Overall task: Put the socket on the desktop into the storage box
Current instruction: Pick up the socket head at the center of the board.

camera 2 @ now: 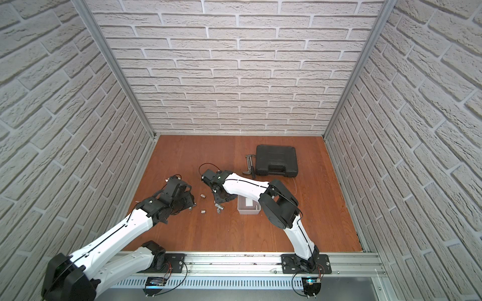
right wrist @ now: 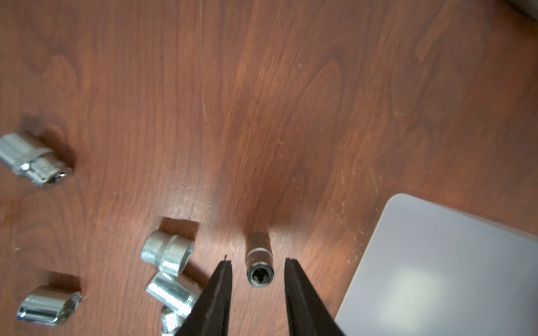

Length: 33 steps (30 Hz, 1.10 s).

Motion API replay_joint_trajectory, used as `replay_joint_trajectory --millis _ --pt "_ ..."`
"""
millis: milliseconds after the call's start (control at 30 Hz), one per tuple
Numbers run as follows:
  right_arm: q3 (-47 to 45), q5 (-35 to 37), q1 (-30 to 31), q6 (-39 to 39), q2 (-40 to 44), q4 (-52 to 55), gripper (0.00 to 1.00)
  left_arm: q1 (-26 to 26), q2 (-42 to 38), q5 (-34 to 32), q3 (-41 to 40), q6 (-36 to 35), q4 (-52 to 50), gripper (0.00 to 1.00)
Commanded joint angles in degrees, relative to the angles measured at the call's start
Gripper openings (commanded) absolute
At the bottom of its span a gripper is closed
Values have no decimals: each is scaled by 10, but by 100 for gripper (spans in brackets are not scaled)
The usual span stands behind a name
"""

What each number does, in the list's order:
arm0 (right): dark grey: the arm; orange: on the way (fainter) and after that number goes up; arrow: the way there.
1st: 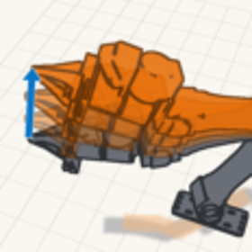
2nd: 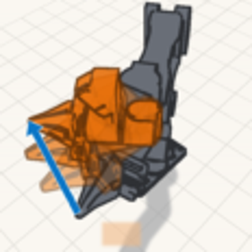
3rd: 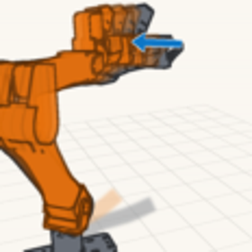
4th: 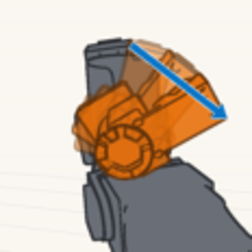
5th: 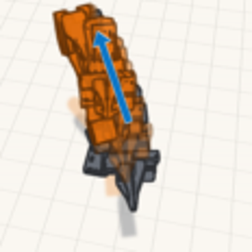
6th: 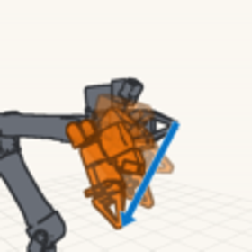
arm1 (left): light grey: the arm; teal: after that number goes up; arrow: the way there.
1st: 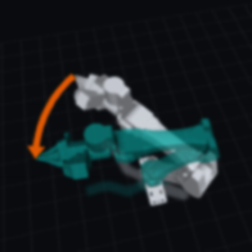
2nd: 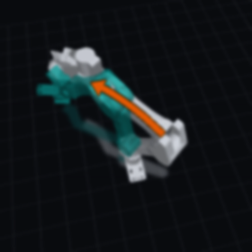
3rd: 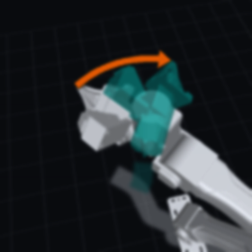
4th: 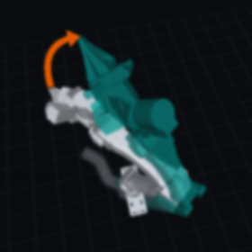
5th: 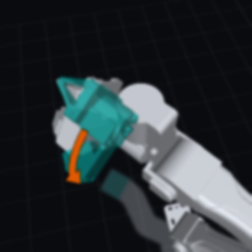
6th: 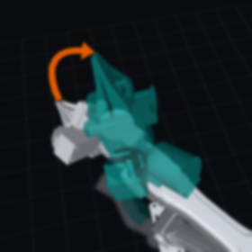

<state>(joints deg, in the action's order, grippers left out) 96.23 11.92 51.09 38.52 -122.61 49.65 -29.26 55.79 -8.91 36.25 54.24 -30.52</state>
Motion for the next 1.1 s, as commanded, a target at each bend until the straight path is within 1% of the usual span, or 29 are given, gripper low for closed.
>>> replay_joint_trajectory --millis 0,500,800,933,1067 --pt "20 1 -3 -6 -4 3 35 5 -4 0 -9 0 13 37" --pt "26 -1 -8 -8 -24 4 35 5 -6 2 -11 2 13 37" --pt "23 -3 -11 -9 -32 0 33 6 0 3 -10 0 16 37" --pt "21 -3 -12 -8 -35 -1 31 6 2 3 -11 1 17 37" --pt "16 -4 -12 -7 -34 -5 26 6 3 2 -15 2 17 37"
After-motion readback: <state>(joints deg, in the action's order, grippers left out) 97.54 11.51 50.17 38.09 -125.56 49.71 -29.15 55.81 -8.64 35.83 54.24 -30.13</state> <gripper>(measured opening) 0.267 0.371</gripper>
